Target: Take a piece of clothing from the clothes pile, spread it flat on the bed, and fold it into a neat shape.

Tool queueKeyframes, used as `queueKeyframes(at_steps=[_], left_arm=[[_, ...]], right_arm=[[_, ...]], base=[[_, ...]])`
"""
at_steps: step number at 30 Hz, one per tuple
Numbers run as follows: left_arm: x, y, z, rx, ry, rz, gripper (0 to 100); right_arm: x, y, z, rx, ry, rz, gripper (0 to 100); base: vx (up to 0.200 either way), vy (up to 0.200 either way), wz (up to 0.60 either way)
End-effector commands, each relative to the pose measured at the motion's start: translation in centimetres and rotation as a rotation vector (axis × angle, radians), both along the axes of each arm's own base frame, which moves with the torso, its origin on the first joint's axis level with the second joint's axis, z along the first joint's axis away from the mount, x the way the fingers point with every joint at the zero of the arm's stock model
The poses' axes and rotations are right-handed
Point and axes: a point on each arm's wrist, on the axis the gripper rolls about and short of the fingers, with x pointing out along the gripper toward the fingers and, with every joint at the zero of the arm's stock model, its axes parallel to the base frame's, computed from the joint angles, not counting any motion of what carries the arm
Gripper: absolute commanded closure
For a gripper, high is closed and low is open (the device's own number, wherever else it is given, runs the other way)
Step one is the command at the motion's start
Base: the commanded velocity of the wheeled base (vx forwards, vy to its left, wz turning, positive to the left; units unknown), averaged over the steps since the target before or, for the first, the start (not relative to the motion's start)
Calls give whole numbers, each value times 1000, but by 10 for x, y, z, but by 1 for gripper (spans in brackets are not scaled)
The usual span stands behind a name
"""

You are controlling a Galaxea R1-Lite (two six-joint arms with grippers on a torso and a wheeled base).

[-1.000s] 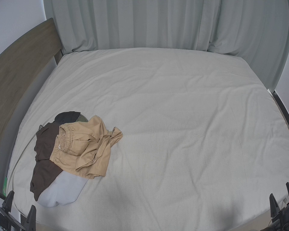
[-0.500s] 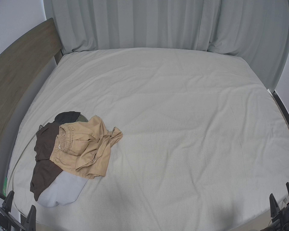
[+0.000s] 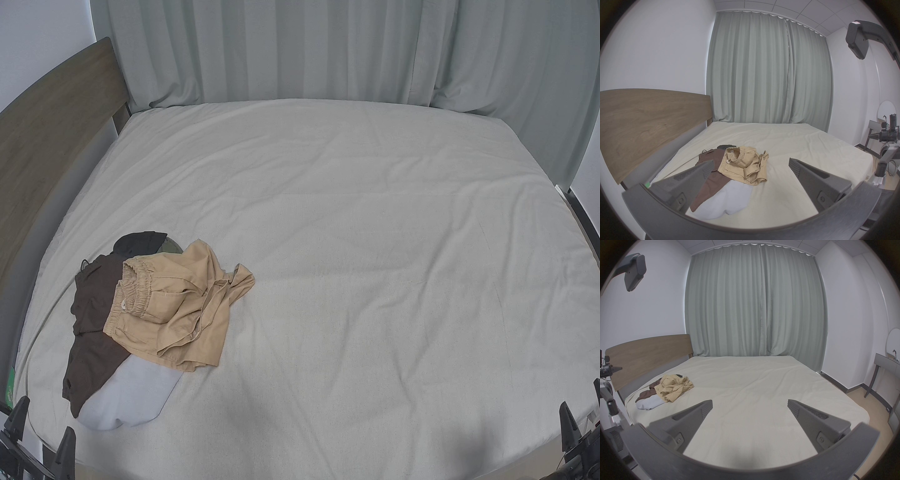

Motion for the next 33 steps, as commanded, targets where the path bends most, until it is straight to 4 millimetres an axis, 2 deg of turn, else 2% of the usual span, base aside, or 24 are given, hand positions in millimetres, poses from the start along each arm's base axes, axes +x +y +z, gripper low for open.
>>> queueKeyframes(at_steps=[1, 33], left_arm=[[0, 0, -5, -10, 2, -3, 0], [0, 0, -5, -12, 4, -13, 0]], right_arm=[[0, 0, -5, 0, 1, 2, 0], [0, 0, -5, 0, 1, 2, 0]], base=[[0, 0, 0], [0, 0, 0]])
